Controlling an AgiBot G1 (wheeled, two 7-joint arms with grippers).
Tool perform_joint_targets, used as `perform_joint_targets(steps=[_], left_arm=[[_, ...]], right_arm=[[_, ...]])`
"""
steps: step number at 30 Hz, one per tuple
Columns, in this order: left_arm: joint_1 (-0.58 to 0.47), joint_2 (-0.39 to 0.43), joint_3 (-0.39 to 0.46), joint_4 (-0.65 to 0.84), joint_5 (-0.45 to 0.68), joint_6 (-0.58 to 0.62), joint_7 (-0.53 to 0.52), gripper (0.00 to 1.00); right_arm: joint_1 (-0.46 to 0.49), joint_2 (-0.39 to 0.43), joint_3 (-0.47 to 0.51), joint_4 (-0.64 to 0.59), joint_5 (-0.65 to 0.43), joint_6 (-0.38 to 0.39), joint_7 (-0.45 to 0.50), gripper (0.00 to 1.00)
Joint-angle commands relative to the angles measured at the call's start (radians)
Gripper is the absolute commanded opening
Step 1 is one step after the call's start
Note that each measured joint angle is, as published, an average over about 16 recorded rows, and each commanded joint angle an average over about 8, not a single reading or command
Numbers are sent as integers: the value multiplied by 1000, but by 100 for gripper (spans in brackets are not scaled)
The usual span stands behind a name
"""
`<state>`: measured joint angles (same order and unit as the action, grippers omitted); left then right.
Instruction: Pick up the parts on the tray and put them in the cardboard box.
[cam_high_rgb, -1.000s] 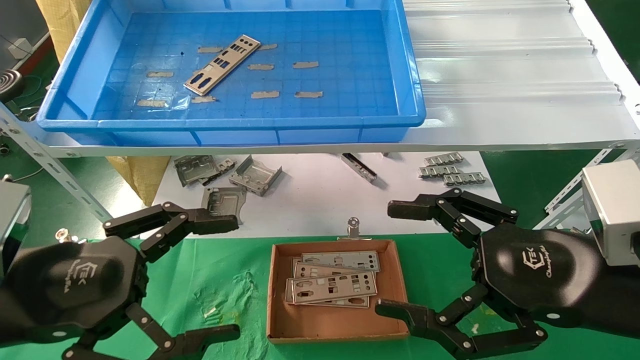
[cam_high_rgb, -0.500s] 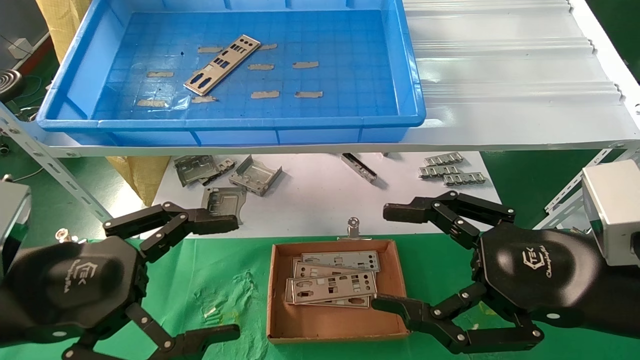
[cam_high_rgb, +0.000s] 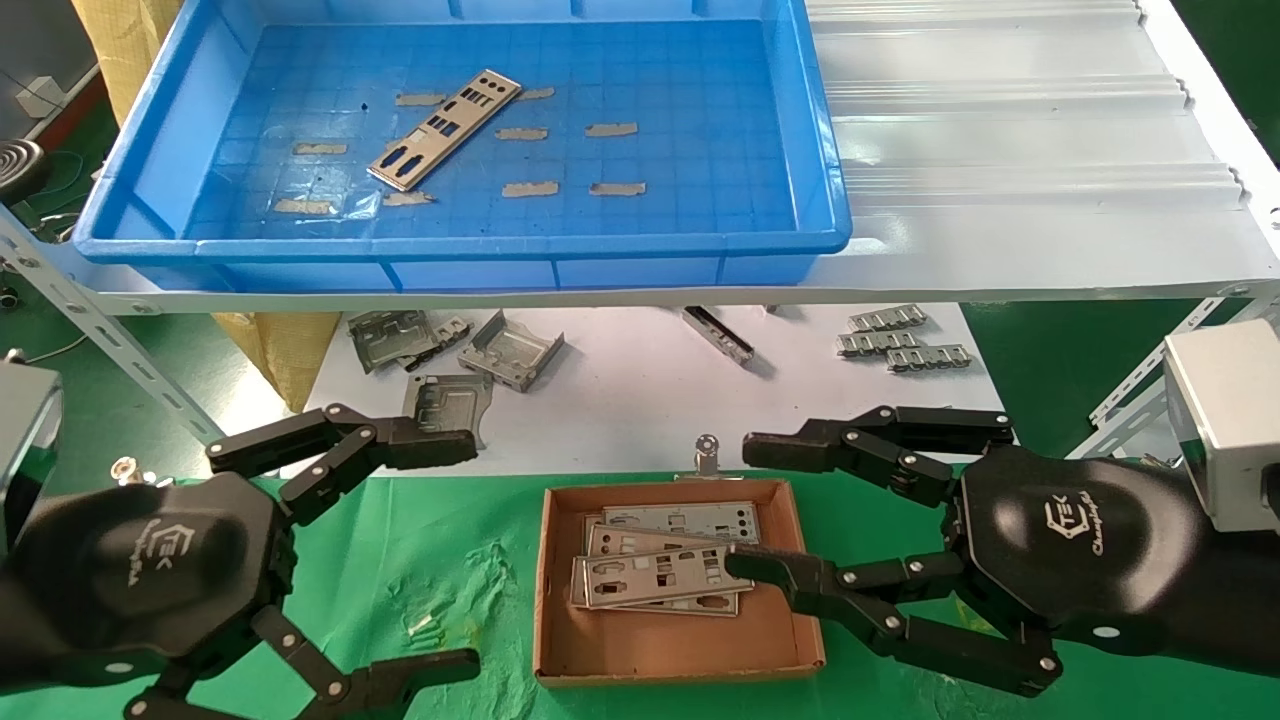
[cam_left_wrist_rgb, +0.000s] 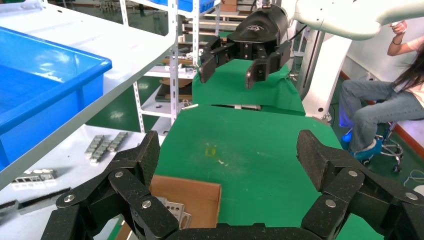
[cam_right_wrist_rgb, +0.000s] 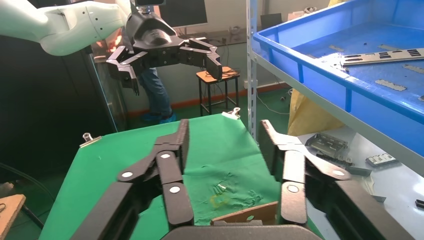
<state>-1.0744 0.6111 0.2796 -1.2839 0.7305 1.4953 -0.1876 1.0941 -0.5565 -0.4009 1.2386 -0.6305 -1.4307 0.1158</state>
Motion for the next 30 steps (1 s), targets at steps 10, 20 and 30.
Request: perform_joint_targets(steps=[10, 20, 30], left_arm=[[0, 0, 0, 0, 0, 0, 0, 100], [-25, 5, 1, -2, 12, -8, -1, 100], [-342, 141, 95, 194, 251, -104, -55, 100]], right_arm=[[0, 0, 0, 0, 0, 0, 0, 0], [0, 0, 0, 0, 0, 0, 0, 0], [0, 0, 0, 0, 0, 0, 0, 0]])
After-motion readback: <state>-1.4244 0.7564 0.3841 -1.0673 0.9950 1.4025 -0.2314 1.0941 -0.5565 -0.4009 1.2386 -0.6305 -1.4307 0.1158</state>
